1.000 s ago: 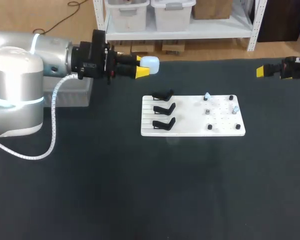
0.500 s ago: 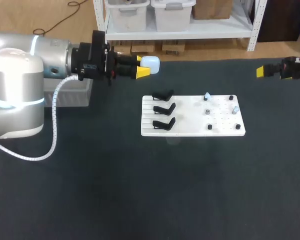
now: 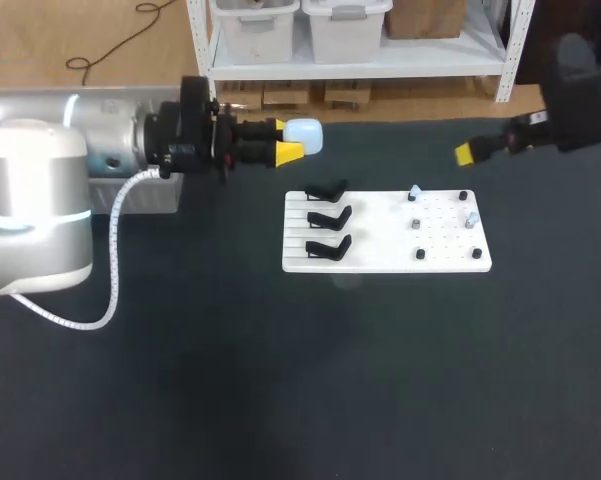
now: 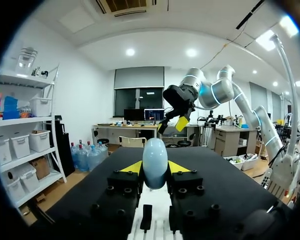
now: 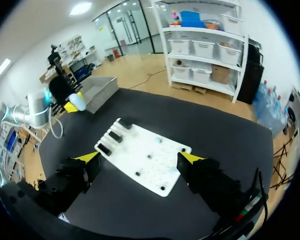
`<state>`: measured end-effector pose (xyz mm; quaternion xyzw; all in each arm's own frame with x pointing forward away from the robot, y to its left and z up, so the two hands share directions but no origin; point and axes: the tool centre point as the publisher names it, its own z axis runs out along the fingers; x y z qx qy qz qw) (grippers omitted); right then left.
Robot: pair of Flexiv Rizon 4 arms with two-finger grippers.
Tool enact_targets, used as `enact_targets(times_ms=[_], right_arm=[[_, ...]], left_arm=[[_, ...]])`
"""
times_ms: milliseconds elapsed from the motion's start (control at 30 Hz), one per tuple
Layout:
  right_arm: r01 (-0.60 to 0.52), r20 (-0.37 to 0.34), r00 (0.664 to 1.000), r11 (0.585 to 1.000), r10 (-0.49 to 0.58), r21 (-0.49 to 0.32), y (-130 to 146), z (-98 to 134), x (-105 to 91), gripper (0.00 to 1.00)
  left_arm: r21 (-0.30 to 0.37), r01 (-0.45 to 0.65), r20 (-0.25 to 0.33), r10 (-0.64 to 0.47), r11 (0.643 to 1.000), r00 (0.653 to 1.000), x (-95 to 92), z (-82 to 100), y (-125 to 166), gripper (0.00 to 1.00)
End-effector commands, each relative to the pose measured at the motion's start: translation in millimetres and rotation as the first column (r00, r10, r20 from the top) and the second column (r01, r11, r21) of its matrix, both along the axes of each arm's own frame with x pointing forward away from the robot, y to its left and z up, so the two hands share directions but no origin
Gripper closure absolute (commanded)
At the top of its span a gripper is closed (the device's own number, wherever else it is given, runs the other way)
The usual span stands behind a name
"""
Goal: Pick up each earbud case from the left stands, insert the matching earbuds, close the lid, and place the case in the box.
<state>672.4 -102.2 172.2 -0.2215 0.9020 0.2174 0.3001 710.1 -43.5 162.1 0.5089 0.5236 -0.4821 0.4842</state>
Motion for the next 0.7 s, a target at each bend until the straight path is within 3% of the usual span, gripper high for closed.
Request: enact_targets(times_ms=[33,367,700], right_arm=[[0.012,0.018,1.000,0.998,-0.011,-0.058,21,6,-12.1,0.00],[-0.055,-0.005,0.999,0.994,0.054,-0.092,58,8,-29.0,0.00],[-0.104,-0.018,0.995,0.991,0.103,-0.089,77,2,-33.2,0.00]], left_arm=[[-0.001,0.020,0.000,-0.020,1.000,1.000,-0.4,-2.6,-1,1.00],[0.004,0.051,-0.010,-0.051,0.999,0.999,-6.2,-10.7,-5,1.00],[0.020,0.067,-0.023,-0.066,0.998,0.998,-11.4,-19.0,-10,1.00]])
